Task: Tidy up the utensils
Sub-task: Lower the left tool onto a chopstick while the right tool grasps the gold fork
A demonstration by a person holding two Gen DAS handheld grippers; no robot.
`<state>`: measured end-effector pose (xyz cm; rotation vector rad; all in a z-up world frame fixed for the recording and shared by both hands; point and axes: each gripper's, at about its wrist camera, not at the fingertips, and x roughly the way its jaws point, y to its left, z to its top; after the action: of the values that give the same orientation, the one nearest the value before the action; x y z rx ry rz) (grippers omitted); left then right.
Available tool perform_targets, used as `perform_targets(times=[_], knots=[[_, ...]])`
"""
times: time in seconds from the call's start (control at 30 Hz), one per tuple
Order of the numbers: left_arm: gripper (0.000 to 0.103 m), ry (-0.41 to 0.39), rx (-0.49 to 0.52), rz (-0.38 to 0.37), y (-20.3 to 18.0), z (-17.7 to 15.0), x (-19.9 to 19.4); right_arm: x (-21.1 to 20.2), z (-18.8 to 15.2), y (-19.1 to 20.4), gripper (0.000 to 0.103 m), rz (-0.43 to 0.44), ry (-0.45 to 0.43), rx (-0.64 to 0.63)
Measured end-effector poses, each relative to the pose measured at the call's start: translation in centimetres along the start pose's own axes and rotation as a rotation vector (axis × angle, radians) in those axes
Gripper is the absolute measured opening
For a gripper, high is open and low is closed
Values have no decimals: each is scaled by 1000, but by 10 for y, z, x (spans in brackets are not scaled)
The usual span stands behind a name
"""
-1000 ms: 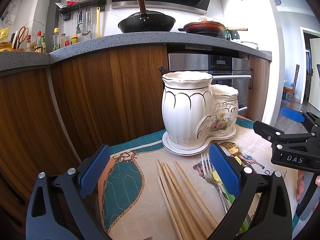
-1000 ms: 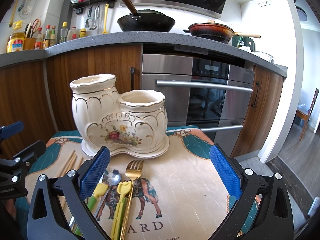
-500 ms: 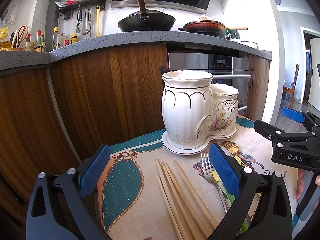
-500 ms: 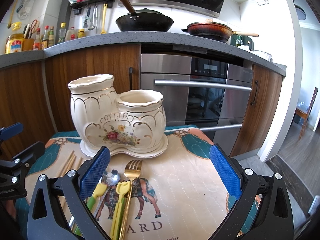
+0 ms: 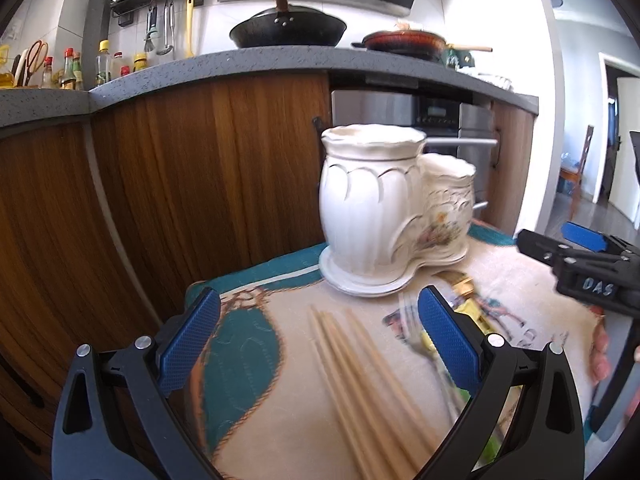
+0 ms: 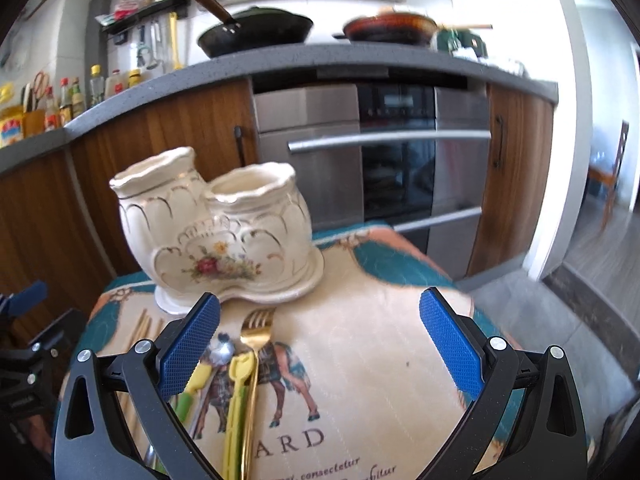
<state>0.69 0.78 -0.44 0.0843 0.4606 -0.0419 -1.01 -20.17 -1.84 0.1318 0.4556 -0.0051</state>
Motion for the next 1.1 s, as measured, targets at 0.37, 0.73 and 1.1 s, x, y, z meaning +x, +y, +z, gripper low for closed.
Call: perform_targets(times=[0.37,0.73,1.1], knots=[[97,284,12,83,10,-29,10,14,-12,5,99,125,168,-94],[97,416,39,50,2,-40,13,10,-29,21,99,197,284,-275],[78,434,77,50,-3,-33,4,8,-27,16,99,182,275,-269]])
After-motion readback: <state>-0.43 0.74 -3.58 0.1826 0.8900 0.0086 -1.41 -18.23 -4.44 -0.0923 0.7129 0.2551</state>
